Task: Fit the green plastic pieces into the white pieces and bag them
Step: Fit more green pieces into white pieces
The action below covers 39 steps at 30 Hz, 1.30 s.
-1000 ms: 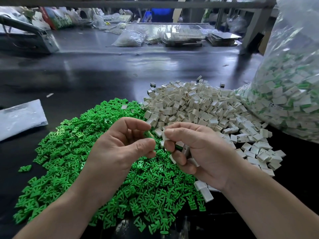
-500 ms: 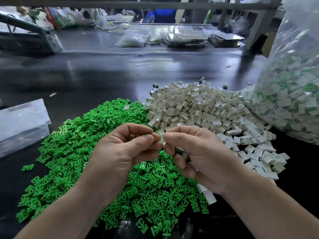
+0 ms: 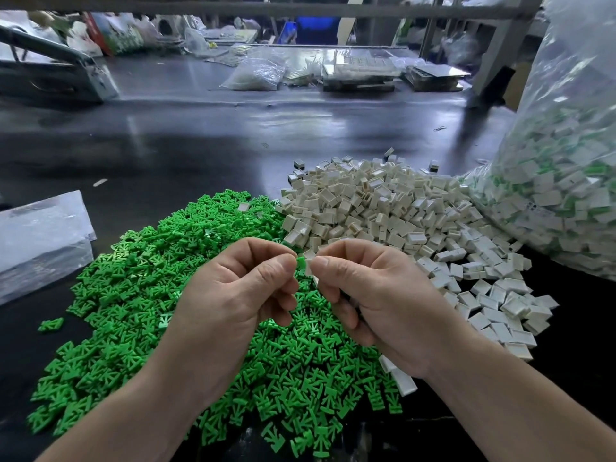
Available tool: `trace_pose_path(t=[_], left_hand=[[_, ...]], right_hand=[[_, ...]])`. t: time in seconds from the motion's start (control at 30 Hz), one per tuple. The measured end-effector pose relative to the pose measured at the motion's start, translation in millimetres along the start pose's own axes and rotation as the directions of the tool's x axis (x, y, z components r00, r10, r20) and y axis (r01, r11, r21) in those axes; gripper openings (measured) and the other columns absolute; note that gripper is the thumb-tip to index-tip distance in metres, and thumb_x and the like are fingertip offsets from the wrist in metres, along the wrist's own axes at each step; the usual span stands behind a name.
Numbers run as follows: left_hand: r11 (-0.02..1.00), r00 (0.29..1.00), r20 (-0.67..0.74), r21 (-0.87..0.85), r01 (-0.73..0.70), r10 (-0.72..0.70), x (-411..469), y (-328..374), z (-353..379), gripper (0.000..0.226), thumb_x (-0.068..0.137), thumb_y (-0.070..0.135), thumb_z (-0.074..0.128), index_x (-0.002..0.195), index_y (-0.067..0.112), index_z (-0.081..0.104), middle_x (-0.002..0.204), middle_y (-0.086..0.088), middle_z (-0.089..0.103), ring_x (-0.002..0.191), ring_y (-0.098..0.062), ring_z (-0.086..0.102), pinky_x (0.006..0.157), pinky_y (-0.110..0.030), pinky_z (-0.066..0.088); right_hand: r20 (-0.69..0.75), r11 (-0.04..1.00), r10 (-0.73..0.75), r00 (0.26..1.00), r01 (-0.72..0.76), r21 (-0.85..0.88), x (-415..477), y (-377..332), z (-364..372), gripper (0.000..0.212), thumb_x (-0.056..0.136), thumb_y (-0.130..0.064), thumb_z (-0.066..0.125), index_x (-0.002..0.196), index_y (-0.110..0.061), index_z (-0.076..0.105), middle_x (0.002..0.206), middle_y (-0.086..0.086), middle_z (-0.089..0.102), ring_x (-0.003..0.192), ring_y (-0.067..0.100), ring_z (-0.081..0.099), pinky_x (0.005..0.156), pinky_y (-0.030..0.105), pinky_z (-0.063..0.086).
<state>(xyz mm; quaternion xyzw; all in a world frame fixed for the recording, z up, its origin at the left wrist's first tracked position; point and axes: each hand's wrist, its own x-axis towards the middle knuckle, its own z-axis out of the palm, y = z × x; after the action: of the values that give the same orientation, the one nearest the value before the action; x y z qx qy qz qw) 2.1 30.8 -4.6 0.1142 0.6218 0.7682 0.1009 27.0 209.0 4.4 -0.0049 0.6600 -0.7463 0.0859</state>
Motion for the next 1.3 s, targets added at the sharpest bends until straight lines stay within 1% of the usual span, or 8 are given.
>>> trace_pose_path(t=[0.2, 0.3, 0.43, 0.57, 0.8, 0.93, 1.17, 1.3], left_hand=[[0.994, 0.998, 0.012, 0.091, -0.058, 0.057, -2.3, -0.3, -0.1, 0.020, 0.075, 0.037, 0.073, 0.084, 0.019, 0.071, 0.070, -0.008, 0.065, 0.060, -0.018, 0.060, 0.053, -0.025, 0.049], [0.999, 0.997, 0.075, -0.050, 0.015, -0.011, -3.9, 4.1, 3.5, 0.020, 0.081, 0.034, 0.070, 0.090, 0.017, 0.071, 0.068, -0.010, 0.063, 0.056, -0.019, 0.057, 0.047, -0.027, 0.048], [0.932, 0.955, 0.276, -0.306, 0.194, -0.108, -5.9, 7.8, 8.8, 0.029, 0.086, 0.032, 0.065, 0.108, 0.013, 0.071, 0.071, -0.012, 0.066, 0.051, -0.017, 0.061, 0.040, -0.024, 0.049], [0.831, 0.916, 0.376, -0.457, 0.316, -0.142, -7.5, 7.2, 8.8, 0.040, 0.073, 0.033, 0.083, 0.105, 0.012, 0.074, 0.073, -0.011, 0.070, 0.055, -0.015, 0.067, 0.043, -0.022, 0.052], [0.821, 0.936, 0.315, -0.484, 0.303, -0.159, -7.8, 3.2, 13.9, 0.036, 0.066, 0.030, 0.088, 0.095, 0.014, 0.075, 0.063, -0.009, 0.067, 0.047, -0.014, 0.063, 0.040, -0.022, 0.051], [0.811, 0.936, 0.334, -0.515, 0.278, -0.109, -8.4, 3.5, 13.9, 0.037, 0.070, 0.031, 0.086, 0.100, 0.013, 0.074, 0.068, -0.010, 0.070, 0.053, -0.017, 0.068, 0.046, -0.024, 0.055], [0.869, 0.961, 0.255, -0.447, 0.214, -0.105, -8.2, 3.9, 15.4, 0.032, 0.064, 0.030, 0.088, 0.089, 0.014, 0.074, 0.059, -0.010, 0.066, 0.043, -0.016, 0.063, 0.039, -0.022, 0.050], [0.892, 0.976, 0.190, -0.414, 0.178, -0.107, -10.2, 7.9, 20.3, 0.015, 0.072, 0.027, 0.074, 0.082, 0.015, 0.074, 0.054, -0.009, 0.063, 0.037, -0.015, 0.059, 0.036, -0.021, 0.048]], right_hand=[[0.014, 0.998, -0.047, 0.999, 0.047, -0.031, -0.5, 0.6, -0.2, 0.011, 0.084, -0.033, 0.071, 0.081, -0.023, 0.070, 0.065, 0.000, 0.055, 0.043, 0.009, 0.044, 0.036, 0.018, 0.031], [0.040, 0.998, -0.061, 0.997, 0.062, -0.010, -0.7, 0.2, 0.6, 0.010, 0.084, -0.033, 0.071, 0.080, -0.024, 0.071, 0.065, 0.000, 0.055, 0.043, 0.009, 0.043, 0.036, 0.017, 0.031], [0.099, 0.995, -0.030, 0.995, 0.021, 0.099, -2.8, -0.5, 3.2, 0.011, 0.084, -0.032, 0.069, 0.076, -0.025, 0.070, 0.063, 0.000, 0.055, 0.042, 0.008, 0.042, 0.034, 0.016, 0.030], [0.159, 0.988, 0.003, 0.987, -0.028, 0.155, -4.7, -2.6, 3.1, 0.014, 0.084, -0.032, 0.069, 0.086, -0.018, 0.073, 0.061, -0.001, 0.052, 0.040, 0.007, 0.041, 0.034, 0.015, 0.029], [0.168, 0.994, 0.015, 0.986, -0.033, 0.104, -6.1, -4.6, 3.5, 0.023, 0.084, -0.032, 0.070, 0.092, -0.010, 0.070, 0.060, -0.001, 0.052, 0.040, 0.007, 0.040, 0.033, 0.015, 0.029], [0.170, 0.990, -0.015, 0.985, -0.009, 0.141, -6.7, -6.6, 7.4, 0.013, 0.085, -0.034, 0.068, 0.075, -0.025, 0.070, 0.060, -0.001, 0.051, 0.040, 0.007, 0.039, 0.034, 0.015, 0.027], [0.183, 0.987, 0.004, 0.983, -0.034, 0.160, -7.2, -5.7, 9.3, 0.010, 0.085, -0.032, 0.068, 0.079, -0.024, 0.071, 0.062, 0.000, 0.052, 0.041, 0.007, 0.039, 0.033, 0.015, 0.027], [0.163, 0.987, 0.012, 0.986, -0.037, 0.153, -7.8, -6.5, 10.1, 0.009, 0.084, -0.032, 0.069, 0.080, -0.024, 0.071, 0.062, 0.000, 0.053, 0.041, 0.007, 0.040, 0.033, 0.016, 0.028]])
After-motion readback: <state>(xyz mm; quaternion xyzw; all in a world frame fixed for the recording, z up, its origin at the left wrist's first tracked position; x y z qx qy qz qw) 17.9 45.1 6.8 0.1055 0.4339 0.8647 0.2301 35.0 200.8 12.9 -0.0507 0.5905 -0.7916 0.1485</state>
